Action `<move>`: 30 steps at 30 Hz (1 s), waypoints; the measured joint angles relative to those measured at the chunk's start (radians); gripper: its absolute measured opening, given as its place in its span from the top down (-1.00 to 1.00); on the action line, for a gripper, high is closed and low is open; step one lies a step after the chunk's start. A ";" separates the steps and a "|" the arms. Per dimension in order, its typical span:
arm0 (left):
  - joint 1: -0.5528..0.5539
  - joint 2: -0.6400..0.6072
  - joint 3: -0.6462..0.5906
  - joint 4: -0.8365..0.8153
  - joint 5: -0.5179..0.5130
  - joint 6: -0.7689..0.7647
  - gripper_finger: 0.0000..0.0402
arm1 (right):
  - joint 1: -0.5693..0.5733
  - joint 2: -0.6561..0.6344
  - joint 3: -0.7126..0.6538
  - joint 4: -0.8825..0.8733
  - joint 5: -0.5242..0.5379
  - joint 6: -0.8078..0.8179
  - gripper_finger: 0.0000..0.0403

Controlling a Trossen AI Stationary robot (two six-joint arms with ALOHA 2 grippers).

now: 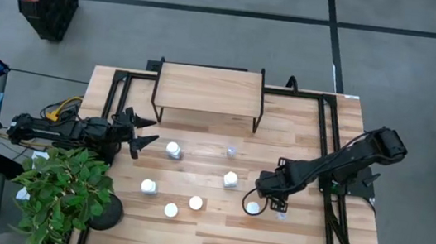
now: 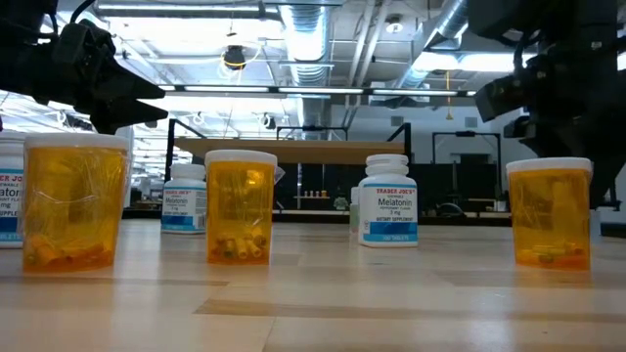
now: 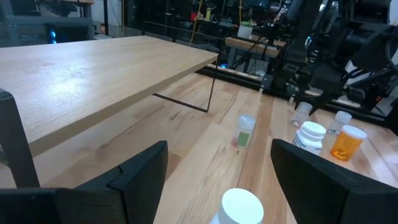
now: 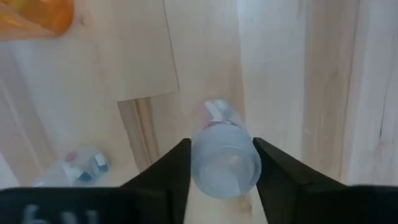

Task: Pick and place medicine bottles onto shelf by color
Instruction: Put the middle transparent pill bottle on the shelf

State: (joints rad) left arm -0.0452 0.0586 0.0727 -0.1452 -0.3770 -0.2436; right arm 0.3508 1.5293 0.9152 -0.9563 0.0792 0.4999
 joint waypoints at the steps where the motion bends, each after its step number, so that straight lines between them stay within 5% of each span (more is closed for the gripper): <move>1: 0.000 0.000 0.000 0.000 0.000 0.000 -0.36 | -0.001 0.000 0.003 -0.002 0.000 0.000 0.30; 8: 0.000 0.000 0.000 0.000 0.000 0.000 -0.36 | -0.029 -0.011 0.106 -0.090 -0.002 -0.065 0.38; 15: 0.000 0.000 0.000 0.000 0.001 0.000 -0.36 | -0.143 -0.013 0.348 -0.098 0.007 -0.379 0.29; 22: 0.000 0.000 0.000 0.000 0.000 0.000 -0.36 | -0.339 -0.012 0.626 -0.089 0.055 -0.766 0.37; 30: 0.000 0.000 0.000 -0.001 0.000 0.000 -0.36 | -0.632 0.063 0.841 0.062 0.084 -1.017 0.34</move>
State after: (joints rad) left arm -0.0452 0.0589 0.0727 -0.1462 -0.3772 -0.2432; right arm -0.2816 1.5923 1.7561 -0.8940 0.1627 -0.5167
